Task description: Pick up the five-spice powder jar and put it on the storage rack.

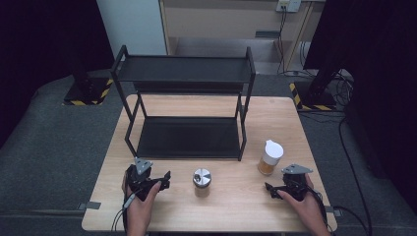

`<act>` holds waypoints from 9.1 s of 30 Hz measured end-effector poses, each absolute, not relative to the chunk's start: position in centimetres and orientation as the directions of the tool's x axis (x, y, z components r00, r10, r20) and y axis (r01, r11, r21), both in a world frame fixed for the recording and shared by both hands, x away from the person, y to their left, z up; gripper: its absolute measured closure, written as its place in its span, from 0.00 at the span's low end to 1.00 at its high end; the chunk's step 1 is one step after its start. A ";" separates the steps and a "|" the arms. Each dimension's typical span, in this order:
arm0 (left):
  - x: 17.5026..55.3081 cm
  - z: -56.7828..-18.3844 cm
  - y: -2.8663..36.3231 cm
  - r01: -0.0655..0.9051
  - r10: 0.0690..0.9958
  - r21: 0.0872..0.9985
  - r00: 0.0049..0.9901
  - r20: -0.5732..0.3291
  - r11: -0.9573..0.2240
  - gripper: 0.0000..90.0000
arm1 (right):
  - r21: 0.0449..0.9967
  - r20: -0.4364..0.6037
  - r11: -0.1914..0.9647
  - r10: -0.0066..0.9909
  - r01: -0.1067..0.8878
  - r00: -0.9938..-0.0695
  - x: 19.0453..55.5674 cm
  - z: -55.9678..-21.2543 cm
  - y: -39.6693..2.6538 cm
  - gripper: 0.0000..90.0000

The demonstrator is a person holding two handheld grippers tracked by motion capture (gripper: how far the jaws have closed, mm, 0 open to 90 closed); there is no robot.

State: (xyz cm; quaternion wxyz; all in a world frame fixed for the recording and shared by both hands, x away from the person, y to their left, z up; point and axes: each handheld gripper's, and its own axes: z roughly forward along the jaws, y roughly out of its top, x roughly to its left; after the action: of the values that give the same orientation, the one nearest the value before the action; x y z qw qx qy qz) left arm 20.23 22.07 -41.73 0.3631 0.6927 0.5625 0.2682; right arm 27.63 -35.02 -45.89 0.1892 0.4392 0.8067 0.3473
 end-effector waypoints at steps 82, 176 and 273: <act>18.5 -40.7 13.3 0.403 0.842 0.851 0.533 0.081 -0.337 0.01 | 0.726 0.000 0.373 0.840 0.578 -0.542 27.6 -45.9 -35.0 0.02; 21.8 -43.9 13.4 0.498 0.801 0.783 0.598 0.001 -0.372 0.33 | 0.726 0.000 0.373 0.840 0.577 -0.543 27.6 -45.9 -35.0 0.02; 25.3 -39.7 19.9 0.555 0.940 0.802 0.341 0.025 -0.223 0.34 | 0.726 0.000 0.373 0.840 0.577 -0.543 27.6 -45.9 -35.0 0.02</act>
State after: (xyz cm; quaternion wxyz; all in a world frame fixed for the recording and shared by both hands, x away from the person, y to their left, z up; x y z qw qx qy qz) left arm 25.25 19.88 -39.67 0.3608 0.7351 0.5082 0.2666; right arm 27.63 -35.03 -45.89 0.1892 0.4392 0.8067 0.3473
